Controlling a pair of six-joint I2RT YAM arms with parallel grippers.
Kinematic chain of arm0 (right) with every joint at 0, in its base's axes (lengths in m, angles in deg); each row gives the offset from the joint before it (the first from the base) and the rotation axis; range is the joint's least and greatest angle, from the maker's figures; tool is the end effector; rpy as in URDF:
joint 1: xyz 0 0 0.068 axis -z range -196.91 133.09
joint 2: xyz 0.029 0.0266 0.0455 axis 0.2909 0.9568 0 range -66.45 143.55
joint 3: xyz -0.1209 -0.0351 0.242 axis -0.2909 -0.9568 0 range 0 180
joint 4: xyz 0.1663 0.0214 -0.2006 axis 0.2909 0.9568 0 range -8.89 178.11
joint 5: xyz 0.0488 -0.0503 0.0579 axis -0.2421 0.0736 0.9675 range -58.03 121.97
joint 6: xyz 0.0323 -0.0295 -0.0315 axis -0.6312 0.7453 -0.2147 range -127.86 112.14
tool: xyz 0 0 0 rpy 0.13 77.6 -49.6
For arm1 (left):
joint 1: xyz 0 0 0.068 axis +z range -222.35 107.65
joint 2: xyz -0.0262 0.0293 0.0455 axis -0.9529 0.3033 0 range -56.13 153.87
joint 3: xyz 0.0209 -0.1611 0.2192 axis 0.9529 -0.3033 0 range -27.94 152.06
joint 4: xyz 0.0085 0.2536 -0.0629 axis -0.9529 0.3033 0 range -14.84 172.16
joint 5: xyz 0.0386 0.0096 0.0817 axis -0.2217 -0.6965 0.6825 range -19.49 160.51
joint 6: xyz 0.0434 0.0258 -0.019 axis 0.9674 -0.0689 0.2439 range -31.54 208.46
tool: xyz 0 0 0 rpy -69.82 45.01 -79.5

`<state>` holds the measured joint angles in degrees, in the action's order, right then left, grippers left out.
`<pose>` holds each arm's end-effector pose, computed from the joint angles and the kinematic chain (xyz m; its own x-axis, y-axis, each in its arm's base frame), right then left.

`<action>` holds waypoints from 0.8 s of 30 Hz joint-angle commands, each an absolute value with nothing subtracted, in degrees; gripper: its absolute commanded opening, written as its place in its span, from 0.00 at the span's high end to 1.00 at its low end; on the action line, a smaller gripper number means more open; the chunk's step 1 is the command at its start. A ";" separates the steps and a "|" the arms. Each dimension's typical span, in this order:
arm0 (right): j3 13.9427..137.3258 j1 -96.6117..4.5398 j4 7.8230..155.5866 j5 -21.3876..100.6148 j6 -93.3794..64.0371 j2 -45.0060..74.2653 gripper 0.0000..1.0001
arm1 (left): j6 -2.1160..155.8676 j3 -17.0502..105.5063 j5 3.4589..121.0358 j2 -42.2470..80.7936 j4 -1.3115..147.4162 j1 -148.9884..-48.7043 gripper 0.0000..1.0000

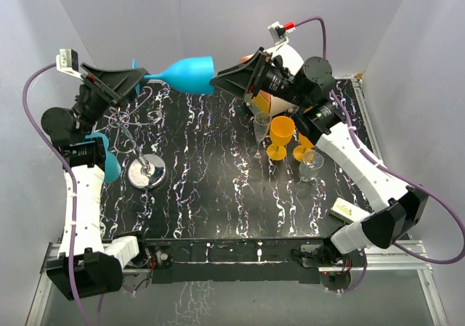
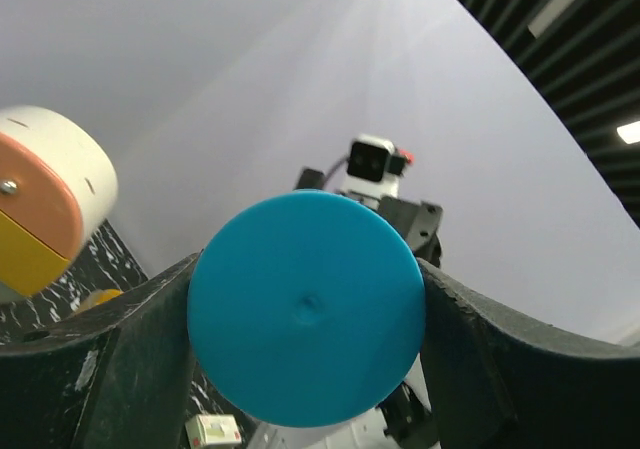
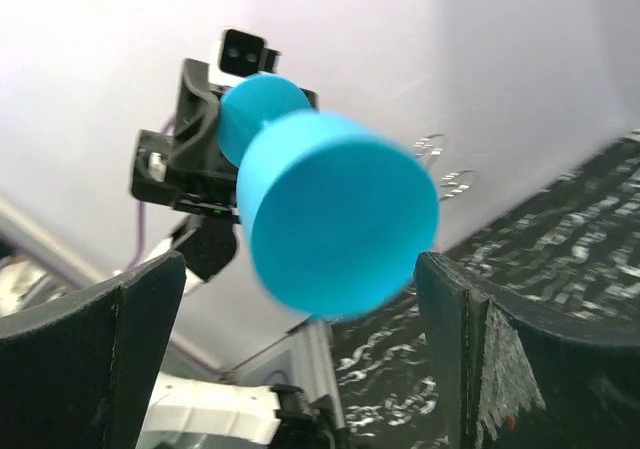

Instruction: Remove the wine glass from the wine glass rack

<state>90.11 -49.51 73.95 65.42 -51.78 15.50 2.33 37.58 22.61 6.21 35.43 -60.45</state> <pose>0.2565 0.1874 0.4965 -0.4622 0.3915 -0.7957 -0.8008 0.2011 0.5642 0.2112 0.0175 0.4873 -0.3476 -0.7568 -0.5535 0.6912 0.1920 -0.6967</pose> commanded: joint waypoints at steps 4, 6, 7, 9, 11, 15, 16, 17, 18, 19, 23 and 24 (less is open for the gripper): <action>85.31 -50.25 47.04 76.38 -71.11 17.31 0.11 | 4.69 33.15 19.06 -0.06 35.35 -64.70 0.41; 84.22 -50.88 46.50 76.36 -71.76 17.08 0.30 | 5.34 32.46 19.01 -0.67 36.33 -65.28 0.41; 83.61 -51.23 46.15 76.29 -72.28 16.86 0.38 | 5.74 32.16 19.00 -0.89 36.77 -65.49 0.41; 81.26 -51.63 44.53 75.83 -74.26 16.06 0.55 | 6.99 32.00 18.65 -1.17 38.19 -65.66 0.41; 77.71 -51.79 40.57 74.88 -77.69 14.70 0.70 | 9.07 32.45 18.48 -1.64 41.28 -65.69 0.40; 70.08 -51.80 35.44 71.67 -82.51 10.72 0.91 | 12.39 32.71 18.91 -2.60 45.40 -65.71 0.35; 68.36 -51.80 35.45 70.83 -82.79 9.66 0.96 | 12.94 32.77 18.92 -2.80 46.12 -65.71 0.33; 66.85 -51.80 36.01 70.15 -82.71 8.41 0.99 | 13.52 32.85 18.84 -2.90 46.96 -65.75 0.28; 65.45 -51.80 36.89 69.64 -82.24 7.06 1.00 | 14.31 33.13 18.91 -3.06 48.44 -65.71 0.20; 64.14 -51.79 38.63 69.08 -81.07 5.78 1.00 | 15.91 33.75 18.94 -3.15 50.57 -65.75 0.13; 60.53 -51.71 49.32 65.65 -73.26 -0.86 1.00 | 20.21 35.84 18.29 -3.14 55.25 -65.90 0.11; 59.31 -51.71 49.88 64.77 -72.89 -2.23 1.00 | 19.99 35.67 18.11 -3.09 54.96 -65.95 0.07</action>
